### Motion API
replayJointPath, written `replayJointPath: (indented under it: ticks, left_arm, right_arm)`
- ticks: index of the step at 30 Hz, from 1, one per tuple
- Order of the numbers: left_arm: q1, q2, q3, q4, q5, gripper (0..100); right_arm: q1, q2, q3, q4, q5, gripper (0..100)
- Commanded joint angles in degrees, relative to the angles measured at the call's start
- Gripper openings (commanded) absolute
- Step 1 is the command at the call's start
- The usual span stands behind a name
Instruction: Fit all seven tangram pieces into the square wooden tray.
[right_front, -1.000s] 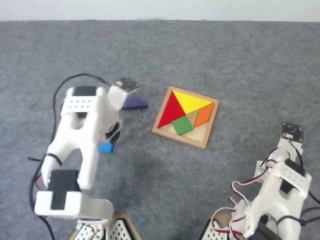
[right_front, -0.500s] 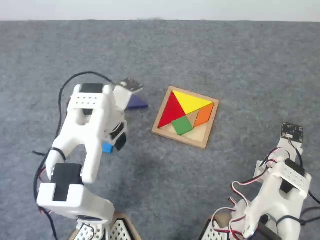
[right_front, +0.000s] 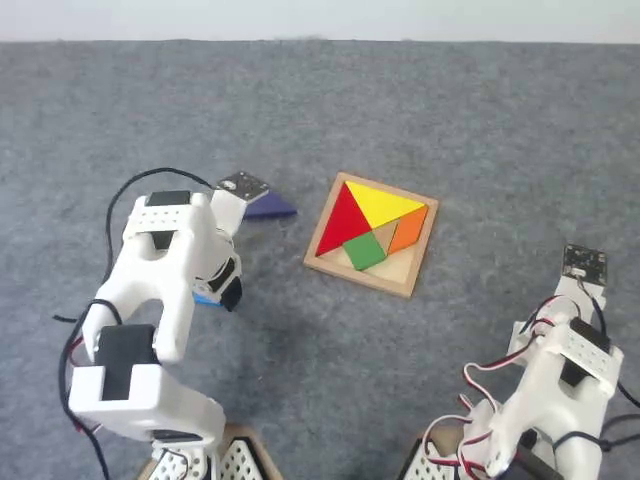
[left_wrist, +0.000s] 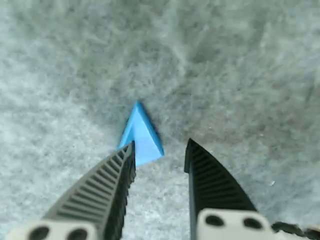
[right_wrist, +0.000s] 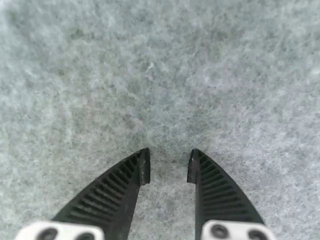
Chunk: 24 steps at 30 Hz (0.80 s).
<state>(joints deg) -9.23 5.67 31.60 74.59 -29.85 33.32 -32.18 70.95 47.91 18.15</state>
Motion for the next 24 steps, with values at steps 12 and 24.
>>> replayJointPath:
  ticks: [12,24]
  left_arm:
    - [-0.62,14.24,-8.57,-0.18,-1.05,15]
    - [-3.25,-0.53,-8.40,6.59,-5.89,13]
  right_arm:
    - [-0.75,-0.40,0.09,-0.66,0.53,12.5]
    - [-0.84,-0.40,0.09,-0.75,0.44,12.5]
